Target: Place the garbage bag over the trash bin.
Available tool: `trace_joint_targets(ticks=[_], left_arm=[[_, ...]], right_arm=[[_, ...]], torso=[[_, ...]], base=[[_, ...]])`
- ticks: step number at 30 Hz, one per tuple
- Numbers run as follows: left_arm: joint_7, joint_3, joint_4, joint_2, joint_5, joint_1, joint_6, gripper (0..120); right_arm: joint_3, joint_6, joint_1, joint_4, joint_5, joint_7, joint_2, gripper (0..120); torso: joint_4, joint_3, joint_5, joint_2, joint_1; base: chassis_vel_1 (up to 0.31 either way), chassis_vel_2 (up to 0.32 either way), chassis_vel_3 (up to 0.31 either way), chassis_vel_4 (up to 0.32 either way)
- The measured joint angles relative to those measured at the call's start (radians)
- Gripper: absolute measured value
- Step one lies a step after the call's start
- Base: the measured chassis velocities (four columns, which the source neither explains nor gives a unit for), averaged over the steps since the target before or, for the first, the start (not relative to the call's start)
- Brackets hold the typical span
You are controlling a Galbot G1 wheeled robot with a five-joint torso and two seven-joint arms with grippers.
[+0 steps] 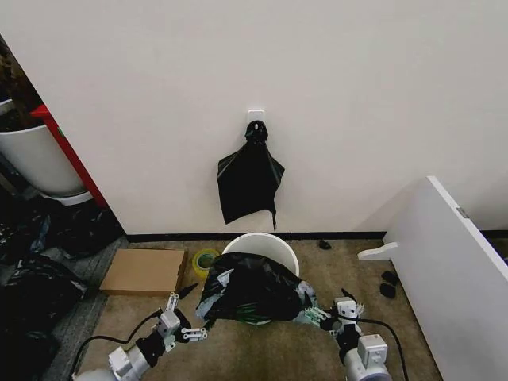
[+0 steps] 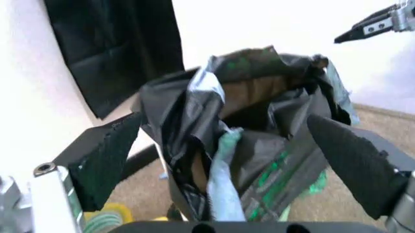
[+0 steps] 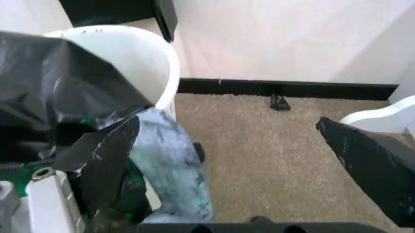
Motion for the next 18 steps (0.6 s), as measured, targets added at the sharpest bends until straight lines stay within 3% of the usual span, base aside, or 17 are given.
trace_joint_targets(ticks=[4, 8, 11, 15, 18], left_arm=[[-0.066, -0.028, -0.019, -0.015, 0.016, 0.018, -0.012, 100], [-0.243, -0.064, -0.045, -0.080, 0.062, 0.058, 0.007, 99], [-0.292, -0.083, -0.065, -0.120, 0.071, 0.085, 0.013, 100], [-0.358, -0.129, -0.115, -0.212, 0.089, 0.140, 0.016, 100], [-0.377, -0.150, -0.137, -0.252, 0.096, 0.159, 0.017, 100]], right_arm=[[0.031, -0.009, 0.040, 0.009, 0.053, -0.056, -0.024, 100], [0.083, -0.062, 0.165, -0.002, 0.169, -0.182, -0.096, 100], [0.089, -0.090, 0.226, -0.033, 0.216, -0.244, -0.141, 100], [0.040, -0.189, 0.406, -0.126, 0.298, -0.338, -0.235, 100], [-0.016, -0.226, 0.521, -0.189, 0.332, -0.370, -0.265, 100]], torso=[[0.0000, 0.000, 0.0003, 0.000, 0.000], [0.0002, 0.000, 0.0001, 0.000, 0.000], [0.0003, 0.000, 0.0001, 0.000, 0.000], [0.0000, 0.000, 0.0001, 0.000, 0.000], [0.0001, 0.000, 0.0004, 0.000, 0.000]], base=[[0.000, 0.000, 0.000, 0.000], [0.000, 0.000, 0.000, 0.000], [0.000, 0.000, 0.000, 0.000], [0.000, 0.000, 0.000, 0.000], [0.000, 0.000, 0.000, 0.000]])
